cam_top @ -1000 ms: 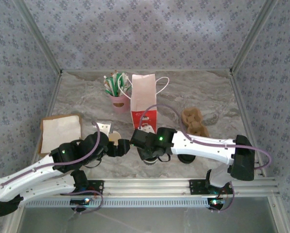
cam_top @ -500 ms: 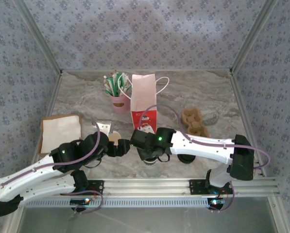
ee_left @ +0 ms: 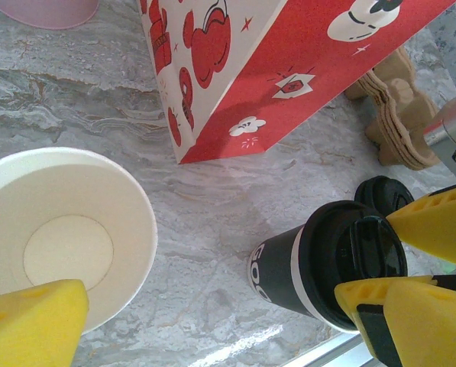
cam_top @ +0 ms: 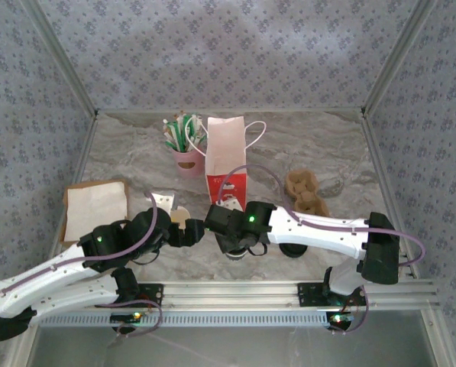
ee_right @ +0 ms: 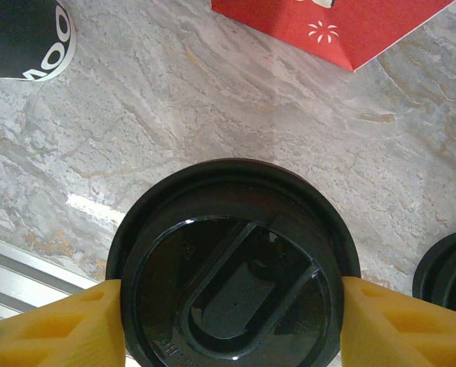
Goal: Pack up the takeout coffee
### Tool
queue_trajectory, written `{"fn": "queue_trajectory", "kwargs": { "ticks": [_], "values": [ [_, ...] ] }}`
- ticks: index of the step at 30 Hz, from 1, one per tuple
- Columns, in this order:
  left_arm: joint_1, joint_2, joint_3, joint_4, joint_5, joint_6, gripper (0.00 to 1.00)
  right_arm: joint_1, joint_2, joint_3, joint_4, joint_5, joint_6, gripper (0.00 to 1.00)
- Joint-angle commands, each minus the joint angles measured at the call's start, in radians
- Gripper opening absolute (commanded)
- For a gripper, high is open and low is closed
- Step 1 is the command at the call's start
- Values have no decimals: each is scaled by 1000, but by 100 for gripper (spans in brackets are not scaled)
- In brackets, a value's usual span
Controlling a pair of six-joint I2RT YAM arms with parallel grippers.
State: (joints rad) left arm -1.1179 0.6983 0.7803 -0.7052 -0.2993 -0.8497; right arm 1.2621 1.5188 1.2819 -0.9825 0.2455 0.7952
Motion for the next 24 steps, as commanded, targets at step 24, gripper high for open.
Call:
{"fn": "queue_trajectory", "kwargs": {
  "ticks": [24],
  "values": [
    [7,5,8,20,8,-3,99,8,-34,-1,-45,-46,-7,64]
  ]
}}
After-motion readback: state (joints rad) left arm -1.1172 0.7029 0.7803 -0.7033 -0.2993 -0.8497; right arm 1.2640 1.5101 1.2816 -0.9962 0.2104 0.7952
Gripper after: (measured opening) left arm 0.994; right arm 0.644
